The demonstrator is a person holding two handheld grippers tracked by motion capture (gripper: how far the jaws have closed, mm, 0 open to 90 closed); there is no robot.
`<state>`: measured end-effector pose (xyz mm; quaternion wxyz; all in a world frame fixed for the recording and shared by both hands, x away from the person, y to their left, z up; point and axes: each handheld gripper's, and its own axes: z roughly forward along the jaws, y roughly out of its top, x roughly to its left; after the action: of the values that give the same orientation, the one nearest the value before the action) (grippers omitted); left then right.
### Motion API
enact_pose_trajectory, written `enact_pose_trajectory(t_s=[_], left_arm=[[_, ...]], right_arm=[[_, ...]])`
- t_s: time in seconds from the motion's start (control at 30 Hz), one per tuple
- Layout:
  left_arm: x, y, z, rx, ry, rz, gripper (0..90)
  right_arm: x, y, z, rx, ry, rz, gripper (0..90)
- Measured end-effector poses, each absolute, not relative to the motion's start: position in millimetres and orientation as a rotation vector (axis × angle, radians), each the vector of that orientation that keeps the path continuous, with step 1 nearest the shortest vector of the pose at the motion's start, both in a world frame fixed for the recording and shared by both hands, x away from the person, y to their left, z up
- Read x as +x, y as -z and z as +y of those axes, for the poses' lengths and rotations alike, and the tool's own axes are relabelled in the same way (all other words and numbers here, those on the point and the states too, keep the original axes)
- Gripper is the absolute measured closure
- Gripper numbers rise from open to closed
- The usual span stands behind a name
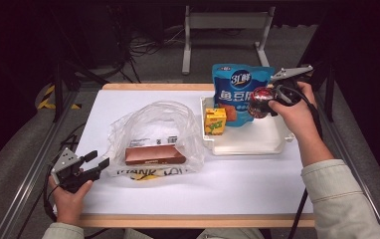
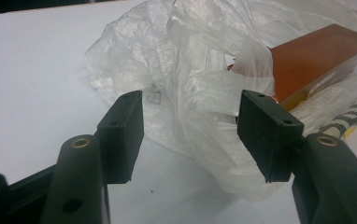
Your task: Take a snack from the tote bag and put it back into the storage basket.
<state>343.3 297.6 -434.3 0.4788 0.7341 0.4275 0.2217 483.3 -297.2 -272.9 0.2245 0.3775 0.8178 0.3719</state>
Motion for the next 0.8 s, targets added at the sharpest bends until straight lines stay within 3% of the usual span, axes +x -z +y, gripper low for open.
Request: enact_pose_trajectory(t_s=[0.8], left_arm=[[343, 435, 298, 1.793, -0.541, 1.045, 41.3]], right_arm=[[498, 305, -322, 1.043, -0.981, 2.261, 25.6]])
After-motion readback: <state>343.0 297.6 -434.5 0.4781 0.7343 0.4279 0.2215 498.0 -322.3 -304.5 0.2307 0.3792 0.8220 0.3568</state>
